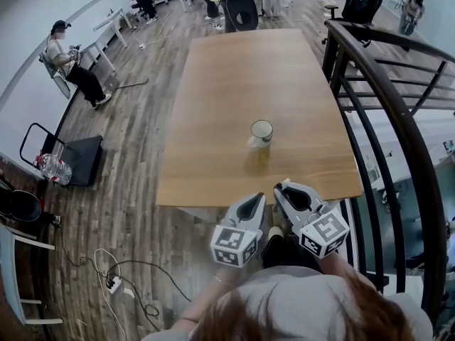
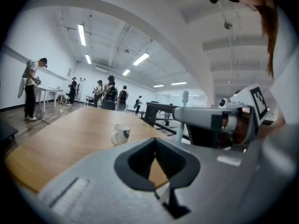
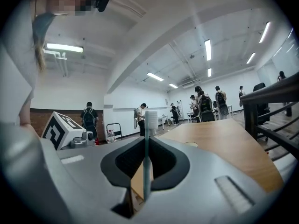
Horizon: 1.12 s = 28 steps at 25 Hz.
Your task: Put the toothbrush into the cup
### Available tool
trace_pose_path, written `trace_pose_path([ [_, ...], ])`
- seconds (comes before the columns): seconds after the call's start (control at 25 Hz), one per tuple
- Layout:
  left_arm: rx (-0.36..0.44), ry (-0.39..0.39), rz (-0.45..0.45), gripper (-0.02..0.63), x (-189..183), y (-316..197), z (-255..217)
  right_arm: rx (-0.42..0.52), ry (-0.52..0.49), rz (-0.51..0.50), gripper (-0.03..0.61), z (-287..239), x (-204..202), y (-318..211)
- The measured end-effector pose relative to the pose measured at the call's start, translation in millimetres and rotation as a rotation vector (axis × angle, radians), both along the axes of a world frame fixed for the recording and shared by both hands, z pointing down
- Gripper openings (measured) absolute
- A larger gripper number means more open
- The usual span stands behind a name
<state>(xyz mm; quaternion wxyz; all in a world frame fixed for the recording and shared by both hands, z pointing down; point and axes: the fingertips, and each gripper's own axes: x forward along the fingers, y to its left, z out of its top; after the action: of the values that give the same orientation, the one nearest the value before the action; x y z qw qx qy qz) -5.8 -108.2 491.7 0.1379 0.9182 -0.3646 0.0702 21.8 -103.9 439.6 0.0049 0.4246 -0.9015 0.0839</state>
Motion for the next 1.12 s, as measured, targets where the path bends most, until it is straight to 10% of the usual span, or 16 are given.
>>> trace_pose_path([
  [0.4,0.004,0.01,-0.048,-0.003,29,-101,-5,0.038,-0.02,-0.034,0.026,-15,33,-107],
  [1.12,-0.002,0.005,-0.027,-0.003,15,-135,-15,0.142,-0.029,0.002,0.026,-48,24,-185],
])
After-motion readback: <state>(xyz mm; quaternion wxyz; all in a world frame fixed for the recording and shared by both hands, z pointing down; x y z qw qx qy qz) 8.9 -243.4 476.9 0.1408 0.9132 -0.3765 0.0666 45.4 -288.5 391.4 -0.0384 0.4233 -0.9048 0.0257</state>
